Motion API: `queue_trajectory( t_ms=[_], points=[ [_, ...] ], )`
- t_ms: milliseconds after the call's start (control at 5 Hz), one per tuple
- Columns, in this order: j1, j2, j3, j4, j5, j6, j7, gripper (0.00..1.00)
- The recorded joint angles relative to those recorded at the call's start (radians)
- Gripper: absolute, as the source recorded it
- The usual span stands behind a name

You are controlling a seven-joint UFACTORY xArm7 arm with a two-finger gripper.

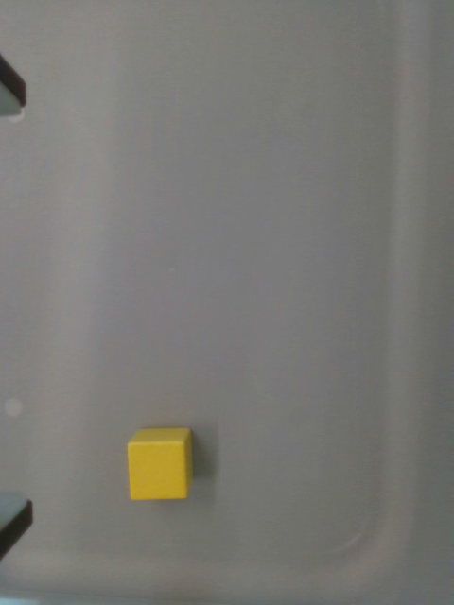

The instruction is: Pick yellow cube

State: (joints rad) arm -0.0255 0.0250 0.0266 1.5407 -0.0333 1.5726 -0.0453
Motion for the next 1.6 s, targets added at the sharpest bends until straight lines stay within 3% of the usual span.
queue_trajectory(
  t_ms=[200,400,600,800,1000,1200,1400,1600],
  points=[
    [0.0,0.0,0.0,0.0,0.0,0.0,0.0,0.0],
    [-0.0042,0.008,-0.003,-0.01,0.0018,-0.017,-0.008,0.0],
    [-0.0042,0.008,-0.003,-0.01,0.0018,-0.017,-0.008,0.0],
    [-0.0095,0.019,-0.006,-0.024,0.004,-0.039,-0.019,0.0],
    [-0.0095,0.019,-0.006,-0.024,0.004,-0.039,-0.019,0.0],
    [-0.0162,0.032,-0.01,-0.04,0.0068,-0.067,-0.033,0.0],
    [-0.0162,0.032,-0.01,-0.04,0.0068,-0.067,-0.033,0.0],
    [-0.024,0.048,-0.015,-0.06,0.0101,-0.099,-0.048,0.0]
  ],
)
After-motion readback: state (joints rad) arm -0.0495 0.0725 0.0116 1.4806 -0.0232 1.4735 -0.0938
